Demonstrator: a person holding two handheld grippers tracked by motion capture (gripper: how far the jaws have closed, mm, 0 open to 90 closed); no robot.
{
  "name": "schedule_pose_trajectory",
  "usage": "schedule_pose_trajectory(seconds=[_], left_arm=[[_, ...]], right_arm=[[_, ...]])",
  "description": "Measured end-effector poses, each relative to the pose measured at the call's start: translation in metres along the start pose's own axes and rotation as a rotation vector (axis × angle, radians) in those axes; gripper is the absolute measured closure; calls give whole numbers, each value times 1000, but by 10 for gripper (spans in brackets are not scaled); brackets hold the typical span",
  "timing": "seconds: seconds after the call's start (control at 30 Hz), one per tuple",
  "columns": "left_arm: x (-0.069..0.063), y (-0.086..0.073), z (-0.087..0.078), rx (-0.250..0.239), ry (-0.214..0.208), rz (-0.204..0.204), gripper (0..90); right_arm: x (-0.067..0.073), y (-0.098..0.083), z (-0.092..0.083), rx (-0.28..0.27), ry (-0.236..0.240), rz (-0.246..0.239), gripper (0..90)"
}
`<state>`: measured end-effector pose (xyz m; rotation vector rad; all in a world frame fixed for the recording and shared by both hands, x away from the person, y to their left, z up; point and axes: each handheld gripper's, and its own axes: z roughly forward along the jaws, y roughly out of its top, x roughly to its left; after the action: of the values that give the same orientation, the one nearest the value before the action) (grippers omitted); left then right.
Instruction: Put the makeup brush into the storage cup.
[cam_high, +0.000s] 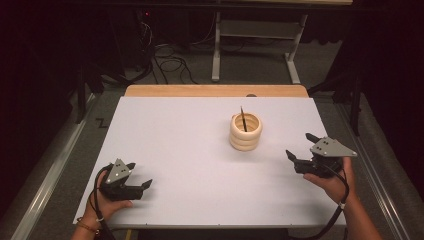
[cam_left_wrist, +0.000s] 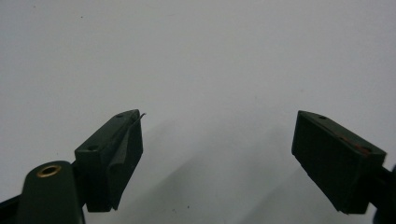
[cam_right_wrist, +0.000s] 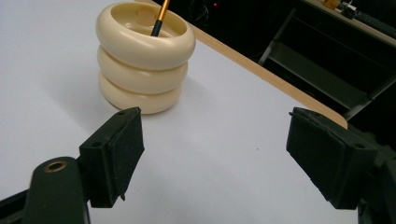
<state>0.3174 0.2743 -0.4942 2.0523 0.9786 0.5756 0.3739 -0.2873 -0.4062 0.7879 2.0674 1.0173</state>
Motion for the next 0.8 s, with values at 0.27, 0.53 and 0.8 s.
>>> schedule_pose_trajectory(seconds=[0.27,0.53,0.8], left_arm=[[0,0,1,3,-2,1,173],[0,1,1,7,-3,2,174],[0,1,1,7,-4,1,173]], right_arm=[[0,-13,-7,4,12,1,185],[1,-26,-16,6,17,-4,178],[-1,-47,-26,19,2,6,174]])
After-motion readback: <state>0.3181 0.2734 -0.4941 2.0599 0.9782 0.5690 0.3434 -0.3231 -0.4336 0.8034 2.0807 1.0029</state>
